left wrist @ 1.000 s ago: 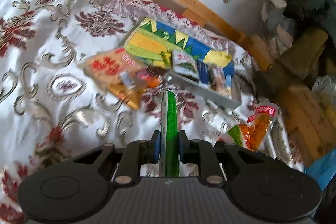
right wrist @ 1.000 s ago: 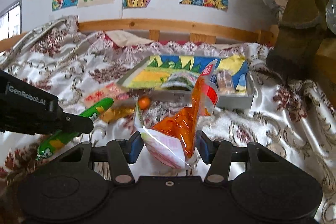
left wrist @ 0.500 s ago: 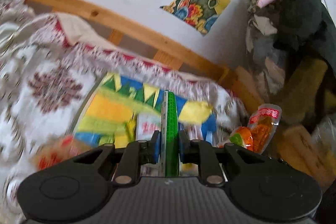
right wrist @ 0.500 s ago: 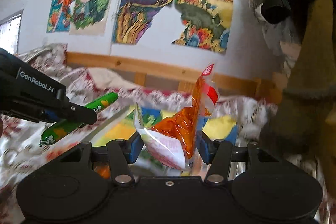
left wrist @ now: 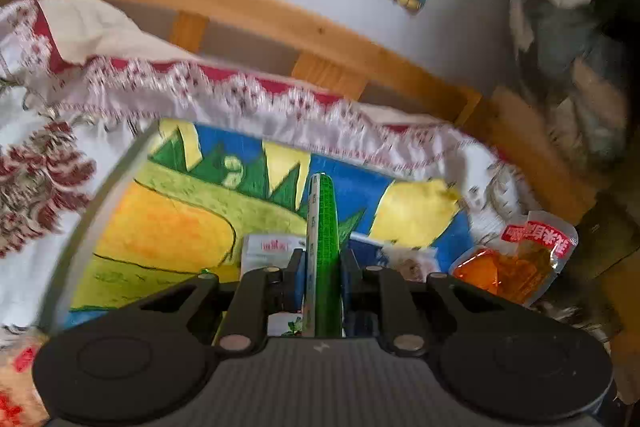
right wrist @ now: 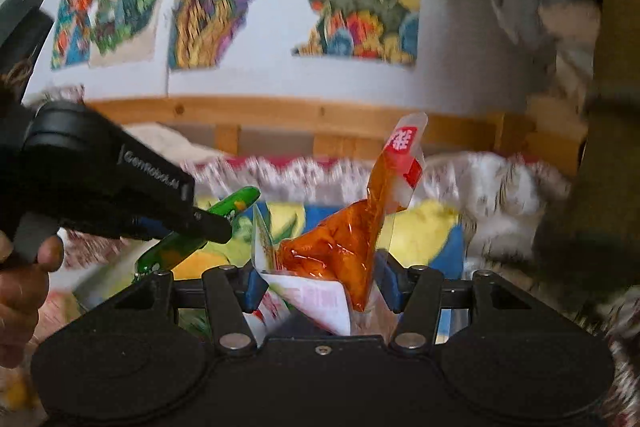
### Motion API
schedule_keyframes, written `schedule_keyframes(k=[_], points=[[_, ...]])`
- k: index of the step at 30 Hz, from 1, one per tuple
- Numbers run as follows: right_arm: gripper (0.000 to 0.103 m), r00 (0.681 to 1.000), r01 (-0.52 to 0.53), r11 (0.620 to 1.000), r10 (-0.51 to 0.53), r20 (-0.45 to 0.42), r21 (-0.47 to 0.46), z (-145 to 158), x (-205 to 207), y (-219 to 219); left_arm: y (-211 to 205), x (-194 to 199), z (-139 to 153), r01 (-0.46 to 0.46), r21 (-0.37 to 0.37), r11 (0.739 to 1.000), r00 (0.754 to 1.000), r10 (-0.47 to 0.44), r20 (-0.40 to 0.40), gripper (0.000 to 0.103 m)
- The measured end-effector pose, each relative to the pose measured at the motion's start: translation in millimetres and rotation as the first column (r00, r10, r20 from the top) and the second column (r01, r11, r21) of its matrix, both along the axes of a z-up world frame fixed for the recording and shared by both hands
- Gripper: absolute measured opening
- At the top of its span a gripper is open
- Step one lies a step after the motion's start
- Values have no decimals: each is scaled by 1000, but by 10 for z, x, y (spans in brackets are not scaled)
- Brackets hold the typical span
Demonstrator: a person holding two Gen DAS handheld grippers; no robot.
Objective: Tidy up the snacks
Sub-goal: 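Lower both held snacks into the tray and open both tools, then lift both open tools up away from the tray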
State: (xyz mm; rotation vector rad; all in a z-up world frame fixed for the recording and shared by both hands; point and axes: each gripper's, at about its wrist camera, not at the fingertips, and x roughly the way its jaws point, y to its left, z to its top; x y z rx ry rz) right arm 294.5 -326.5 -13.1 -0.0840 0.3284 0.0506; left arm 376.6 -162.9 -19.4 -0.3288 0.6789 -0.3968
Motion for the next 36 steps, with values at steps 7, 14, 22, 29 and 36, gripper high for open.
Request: schedule_keyframes(k=[7,14,22,29,36], points=[[57,999,12,1000,-12,-37,-5,-318,151,-28,-175,92,-264,-22,95,995,1000,21,5,19],[61,1000,4,1000,-5,-24,-20,-366,176,-24,-185,143,-279,-62,136,989,998,62,3,19],[79,998,-52,998,51,-38,-19,-358,176,23,-45,54,-262,-141,132,981,990,143,-13,34],[95,996,-62,998,63,-61,10,-257,113,19,114,-252,-38,-195,144,970,980,187,67,69],[102,998,-45,997,42,52,60,234,-191,18,325,-593,395,-271,90,958,957,258,132,86]])
